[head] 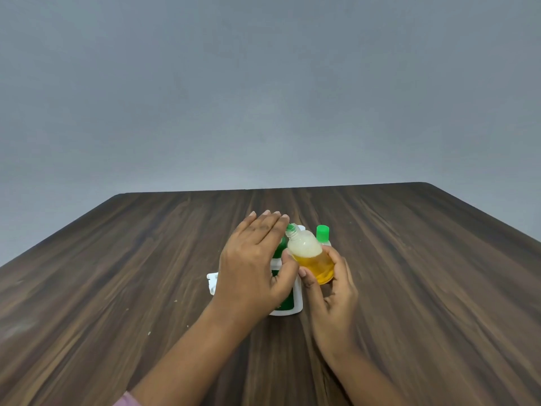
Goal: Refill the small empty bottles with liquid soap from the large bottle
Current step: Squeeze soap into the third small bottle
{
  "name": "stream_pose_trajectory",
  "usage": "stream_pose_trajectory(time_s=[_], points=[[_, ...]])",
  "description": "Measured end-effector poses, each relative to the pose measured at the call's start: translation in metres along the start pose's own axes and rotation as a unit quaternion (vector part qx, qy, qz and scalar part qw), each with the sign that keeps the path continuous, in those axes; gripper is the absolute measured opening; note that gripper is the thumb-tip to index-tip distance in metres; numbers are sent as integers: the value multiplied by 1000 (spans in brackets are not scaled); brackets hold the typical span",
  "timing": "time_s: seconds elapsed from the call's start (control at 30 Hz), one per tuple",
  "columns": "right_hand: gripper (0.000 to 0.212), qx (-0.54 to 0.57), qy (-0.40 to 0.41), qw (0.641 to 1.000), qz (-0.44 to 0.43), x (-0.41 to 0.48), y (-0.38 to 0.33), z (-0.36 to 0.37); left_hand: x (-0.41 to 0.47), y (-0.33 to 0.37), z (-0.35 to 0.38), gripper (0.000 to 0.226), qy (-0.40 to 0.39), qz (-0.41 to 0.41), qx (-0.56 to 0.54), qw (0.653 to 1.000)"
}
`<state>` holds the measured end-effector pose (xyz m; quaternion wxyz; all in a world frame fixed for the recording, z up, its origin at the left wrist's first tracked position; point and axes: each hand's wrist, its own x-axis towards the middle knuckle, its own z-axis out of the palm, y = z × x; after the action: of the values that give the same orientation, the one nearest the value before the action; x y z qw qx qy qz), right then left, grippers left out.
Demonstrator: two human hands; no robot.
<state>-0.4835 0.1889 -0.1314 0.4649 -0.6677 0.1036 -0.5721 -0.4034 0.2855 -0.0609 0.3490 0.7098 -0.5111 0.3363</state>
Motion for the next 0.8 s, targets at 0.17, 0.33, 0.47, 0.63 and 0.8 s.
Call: stream_pose_trajectory(time_s=[0.17,0.33,0.47,0.63,0.8], points=[[46,-7,-7,1000,5,0,3,-5,-5,-1,7,53,-21,-10,10,1000],[44,1,-2,1000,9,-2,-1,-3,-3,4,0,54,-16,-6,3,1000],[38,9,2,1000,6,-2,-4,-1,0,5,-3,51,-9,2,6,1000],[47,-3,-4,1000,8,-2,0,-5,-8,2,5,53,-21,-8,5,1000],[46,-6,-5,1000,4,-1,-1,-5,-7,3,2,54,-29,-9,2,1000]])
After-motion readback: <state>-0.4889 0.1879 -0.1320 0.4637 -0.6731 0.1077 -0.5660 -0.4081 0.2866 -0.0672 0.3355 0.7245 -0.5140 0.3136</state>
